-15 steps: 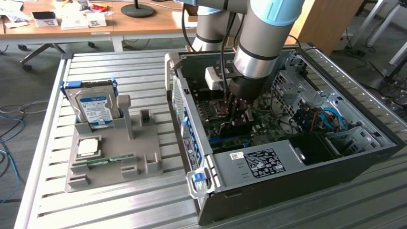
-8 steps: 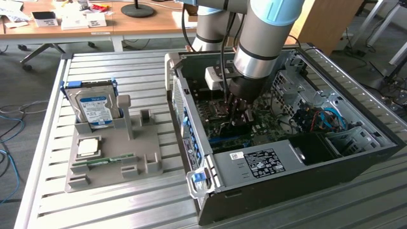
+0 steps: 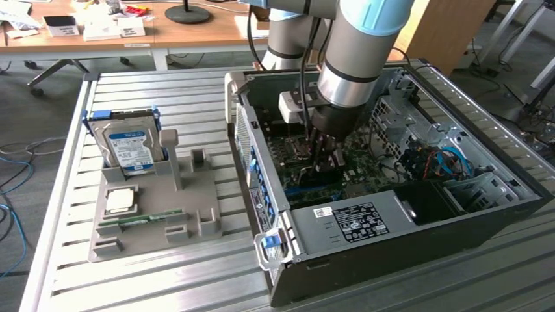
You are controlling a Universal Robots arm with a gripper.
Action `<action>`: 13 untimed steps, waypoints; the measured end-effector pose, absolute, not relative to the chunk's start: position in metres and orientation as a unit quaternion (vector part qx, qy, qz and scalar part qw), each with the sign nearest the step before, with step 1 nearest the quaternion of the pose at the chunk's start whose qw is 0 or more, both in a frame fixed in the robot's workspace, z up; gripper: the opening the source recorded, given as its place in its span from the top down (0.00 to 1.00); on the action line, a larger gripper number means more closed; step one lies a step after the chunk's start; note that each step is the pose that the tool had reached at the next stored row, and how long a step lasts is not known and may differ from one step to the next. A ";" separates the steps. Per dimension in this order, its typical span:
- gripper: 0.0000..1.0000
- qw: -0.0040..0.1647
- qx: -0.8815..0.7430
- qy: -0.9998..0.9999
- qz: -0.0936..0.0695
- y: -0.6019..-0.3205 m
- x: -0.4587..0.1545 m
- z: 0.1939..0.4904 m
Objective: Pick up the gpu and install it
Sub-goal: 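Insert the gpu into the slot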
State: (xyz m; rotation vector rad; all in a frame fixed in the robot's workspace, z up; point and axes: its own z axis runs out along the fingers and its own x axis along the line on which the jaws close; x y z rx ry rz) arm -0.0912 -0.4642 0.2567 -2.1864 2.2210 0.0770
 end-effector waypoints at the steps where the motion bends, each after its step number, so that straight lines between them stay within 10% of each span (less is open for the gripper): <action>1: 0.74 0.012 -0.701 0.712 0.025 -0.464 -0.091 0.257; 13: 0.74 0.012 -0.701 0.712 0.025 -0.464 -0.093 0.254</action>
